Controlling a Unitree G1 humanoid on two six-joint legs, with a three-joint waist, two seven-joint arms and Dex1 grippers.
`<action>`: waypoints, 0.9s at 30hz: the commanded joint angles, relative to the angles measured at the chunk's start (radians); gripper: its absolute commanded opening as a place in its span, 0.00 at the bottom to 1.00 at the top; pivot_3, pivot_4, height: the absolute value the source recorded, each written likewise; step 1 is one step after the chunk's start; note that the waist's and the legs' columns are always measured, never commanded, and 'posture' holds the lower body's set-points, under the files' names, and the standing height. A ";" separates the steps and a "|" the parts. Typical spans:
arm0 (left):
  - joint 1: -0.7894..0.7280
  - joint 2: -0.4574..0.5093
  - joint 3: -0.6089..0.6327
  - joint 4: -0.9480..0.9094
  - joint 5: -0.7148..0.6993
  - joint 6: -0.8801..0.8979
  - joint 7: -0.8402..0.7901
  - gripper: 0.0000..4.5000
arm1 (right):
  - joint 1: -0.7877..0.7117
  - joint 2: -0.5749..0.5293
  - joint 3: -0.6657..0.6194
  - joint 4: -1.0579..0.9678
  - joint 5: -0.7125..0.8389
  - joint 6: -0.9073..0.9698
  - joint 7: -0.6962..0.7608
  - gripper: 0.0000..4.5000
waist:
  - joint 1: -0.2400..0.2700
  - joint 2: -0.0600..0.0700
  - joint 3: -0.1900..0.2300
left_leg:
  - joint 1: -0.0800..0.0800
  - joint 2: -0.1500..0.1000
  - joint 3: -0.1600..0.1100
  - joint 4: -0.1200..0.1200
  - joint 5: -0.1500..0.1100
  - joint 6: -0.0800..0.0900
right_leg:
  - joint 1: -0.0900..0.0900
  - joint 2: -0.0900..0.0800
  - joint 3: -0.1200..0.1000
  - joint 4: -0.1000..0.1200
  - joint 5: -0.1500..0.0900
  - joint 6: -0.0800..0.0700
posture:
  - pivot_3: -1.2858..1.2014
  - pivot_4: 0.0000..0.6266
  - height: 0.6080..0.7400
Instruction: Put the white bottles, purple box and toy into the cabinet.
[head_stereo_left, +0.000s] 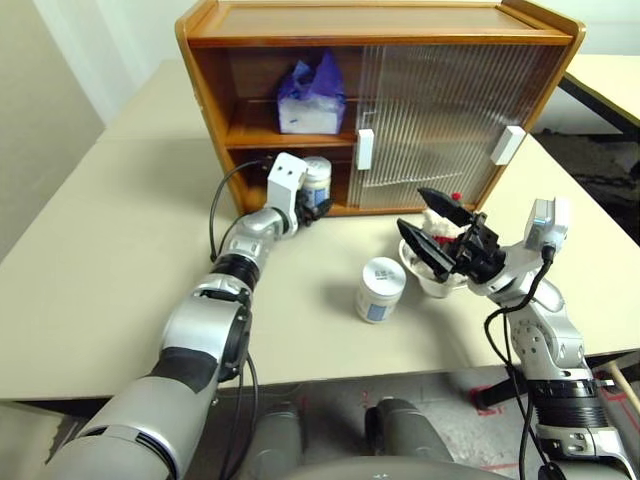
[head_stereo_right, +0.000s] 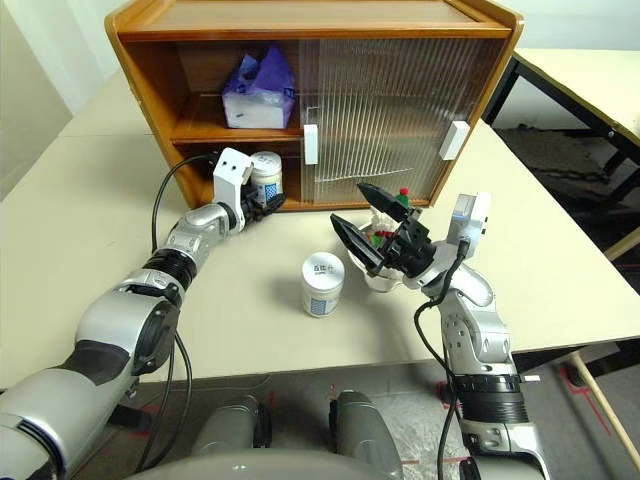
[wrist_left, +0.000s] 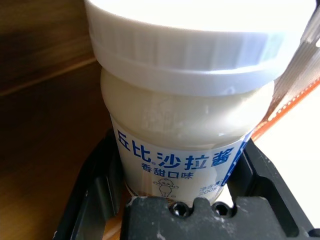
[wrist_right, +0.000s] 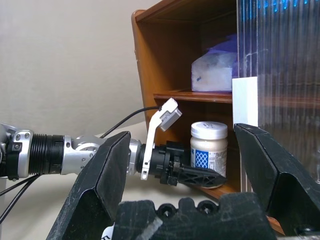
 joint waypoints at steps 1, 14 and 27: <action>-0.050 -0.007 0.008 0.031 0.020 -0.010 0.044 0.69 | 0.004 -0.005 -0.002 -0.026 0.005 -0.003 -0.006 1.00 | -0.001 0.000 0.000 | 0.000 0.000 0.000 0.000 0.000 0.000 | 0.000 0.000 0.000 0.000 0.000 0.000 | 0.51 0.00 1.00; -0.107 -0.003 0.055 0.094 0.029 0.023 0.139 0.69 | 0.041 -0.018 -0.005 -0.073 0.011 0.010 -0.020 1.00 | -0.009 0.000 0.000 | 0.000 -0.001 0.000 0.000 -0.002 -0.004 | 0.000 0.001 0.000 0.000 0.000 0.000 | 0.50 0.00 1.00; -0.099 -0.007 0.061 0.108 0.045 0.028 0.152 0.69 | 0.068 -0.042 -0.014 -0.118 0.024 0.023 -0.037 1.00 | -0.032 0.000 0.000 | 0.000 -0.001 0.000 0.000 -0.003 -0.005 | 0.000 0.001 0.000 0.000 0.000 0.000 | 0.49 0.00 1.00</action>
